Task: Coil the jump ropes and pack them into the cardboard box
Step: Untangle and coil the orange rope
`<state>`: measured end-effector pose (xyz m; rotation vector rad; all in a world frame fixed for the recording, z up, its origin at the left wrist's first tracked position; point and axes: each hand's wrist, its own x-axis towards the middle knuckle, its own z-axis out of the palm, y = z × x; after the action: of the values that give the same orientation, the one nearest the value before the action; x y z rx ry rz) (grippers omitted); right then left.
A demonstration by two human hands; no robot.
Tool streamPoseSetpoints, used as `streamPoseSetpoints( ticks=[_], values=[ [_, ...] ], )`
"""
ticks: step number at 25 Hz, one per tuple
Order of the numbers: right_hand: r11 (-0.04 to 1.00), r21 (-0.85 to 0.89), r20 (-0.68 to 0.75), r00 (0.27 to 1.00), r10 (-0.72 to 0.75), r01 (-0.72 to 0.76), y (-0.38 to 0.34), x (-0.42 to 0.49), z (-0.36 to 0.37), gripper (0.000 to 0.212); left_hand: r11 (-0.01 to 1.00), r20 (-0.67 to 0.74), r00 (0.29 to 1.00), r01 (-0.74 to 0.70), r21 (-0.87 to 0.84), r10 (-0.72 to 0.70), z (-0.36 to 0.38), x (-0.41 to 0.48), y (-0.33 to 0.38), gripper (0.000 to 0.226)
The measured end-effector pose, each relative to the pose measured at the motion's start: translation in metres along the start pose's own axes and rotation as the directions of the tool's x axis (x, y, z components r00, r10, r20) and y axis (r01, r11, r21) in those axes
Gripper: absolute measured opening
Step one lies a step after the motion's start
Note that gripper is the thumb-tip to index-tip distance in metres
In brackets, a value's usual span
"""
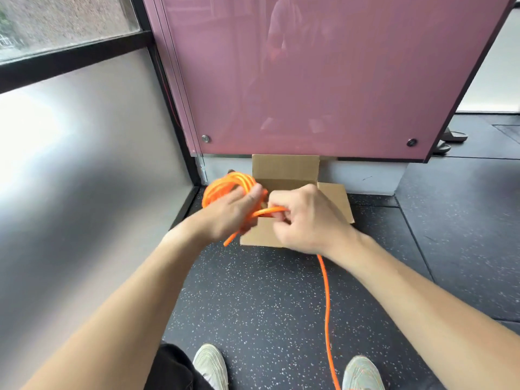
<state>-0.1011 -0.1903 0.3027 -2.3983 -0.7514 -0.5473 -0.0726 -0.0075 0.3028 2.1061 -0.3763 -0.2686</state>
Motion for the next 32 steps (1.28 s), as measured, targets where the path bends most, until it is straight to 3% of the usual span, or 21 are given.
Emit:
streamPoseSetpoints(
  ticks=[3, 5, 7, 9, 10, 12, 13, 14, 15, 16, 17, 18, 20, 22, 25, 27, 29, 31, 32],
  values=[
    [0.98, 0.072, -0.196, 0.961, 0.196, -0.185, 0.021, 0.01, -0.016, 0.024, 0.968, 0.441, 0.897, 0.09, -0.235, 0.024, 0.026, -0.008, 0.024, 0.076],
    [0.902, 0.233, -0.169, 0.899, 0.405, -0.363, 0.035, 0.016, -0.018, 0.023, 0.811, 0.543, 0.82, 0.19, -0.554, 0.179, 0.033, -0.011, 0.038, 0.077],
    [0.826, 0.238, -0.019, 0.848, 0.53, -0.511, 0.046, 0.016, -0.01, 0.018, 0.545, 0.425, 0.829, 0.181, -0.819, 0.363, 0.029, -0.015, 0.049, 0.066],
    [0.832, 0.029, 0.154, 0.825, 0.544, -0.555, 0.049, 0.005, 0.007, 0.013, 0.288, 0.169, 0.894, 0.047, -0.957, 0.416, 0.018, -0.016, 0.054, 0.044],
    [0.851, -0.048, 0.284, 0.81, 0.513, -0.523, 0.044, -0.001, 0.016, 0.013, 0.204, 0.021, 0.923, -0.063, -0.977, 0.385, 0.013, -0.013, 0.053, 0.031],
    [0.907, -0.094, 0.545, 0.741, 0.393, -0.411, 0.022, -0.011, 0.031, 0.012, 0.153, -0.24, 0.941, -0.28, -0.948, 0.237, 0.004, -0.003, 0.046, 0.016],
    [0.936, -0.065, 0.607, 0.73, 0.312, -0.346, 0.008, -0.014, 0.034, 0.014, 0.195, -0.322, 0.937, -0.344, -0.919, 0.134, 0.0, 0.002, 0.04, 0.02],
    [0.959, -0.023, 0.615, 0.752, 0.237, -0.284, -0.004, -0.015, 0.033, 0.015, 0.315, -0.389, 0.921, -0.376, -0.871, 0.026, -0.004, 0.01, 0.03, 0.026],
    [0.976, 0.019, 0.567, 0.806, 0.169, -0.218, -0.013, -0.014, 0.029, 0.015, 0.51, -0.45, 0.892, -0.367, -0.778, -0.046, -0.006, 0.015, 0.021, 0.03],
    [0.989, 0.027, 0.474, 0.872, 0.118, -0.148, -0.017, -0.012, 0.023, 0.013, 0.74, -0.477, 0.877, -0.289, -0.608, -0.05, -0.006, 0.016, 0.015, 0.034],
    [0.995, 0.009, 0.365, 0.927, 0.087, -0.097, -0.017, -0.009, 0.016, 0.012, 0.898, -0.439, 0.898, -0.17, -0.407, -0.029, -0.003, 0.016, 0.012, 0.041],
    [0.997, -0.015, 0.251, 0.965, 0.075, -0.074, -0.012, -0.005, 0.009, 0.013, 0.966, -0.334, 0.942, -0.06, -0.251, -0.028, 0.002, 0.013, 0.012, 0.047],
    [0.993, -0.041, 0.054, 0.993, 0.109, -0.107, 0.001, 0.0, -0.006, 0.021, 0.981, -0.004, 0.995, 0.095, -0.172, -0.097, 0.014, 0.004, 0.018, 0.05],
    [0.99, -0.02, -0.062, 0.988, 0.141, -0.142, 0.014, 0.002, -0.018, 0.025, 0.943, 0.35, 0.928, 0.223, -0.248, -0.127, 0.026, -0.006, 0.028, 0.05],
    [0.979, 0.028, -0.161, 0.965, 0.206, -0.204, 0.028, 0.001, -0.029, 0.027, 0.906, 0.555, 0.832, 0.245, -0.344, -0.014, 0.036, -0.013, 0.036, 0.042],
    [0.914, 0.083, -0.169, 0.898, 0.406, -0.397, 0.046, 0.004, -0.029, 0.027, 0.777, 0.6, 0.777, 0.252, -0.576, 0.193, 0.034, -0.017, 0.045, 0.034],
    [0.835, 0.042, -0.014, 0.835, 0.55, -0.549, 0.059, 0.003, -0.02, 0.026, 0.445, 0.499, 0.772, 0.315, -0.838, 0.393, 0.028, -0.02, 0.054, 0.037],
    [0.835, -0.038, 0.194, 0.815, 0.545, -0.549, 0.057, -0.004, -0.002, 0.025, 0.132, 0.282, 0.863, 0.25, -0.959, 0.418, 0.022, -0.018, 0.059, 0.037],
    [0.85, -0.062, 0.294, 0.804, 0.517, -0.523, 0.049, -0.008, 0.009, 0.023, 0.05, 0.151, 0.916, 0.142, -0.989, 0.371, 0.02, -0.015, 0.059, 0.032]
  ],
)
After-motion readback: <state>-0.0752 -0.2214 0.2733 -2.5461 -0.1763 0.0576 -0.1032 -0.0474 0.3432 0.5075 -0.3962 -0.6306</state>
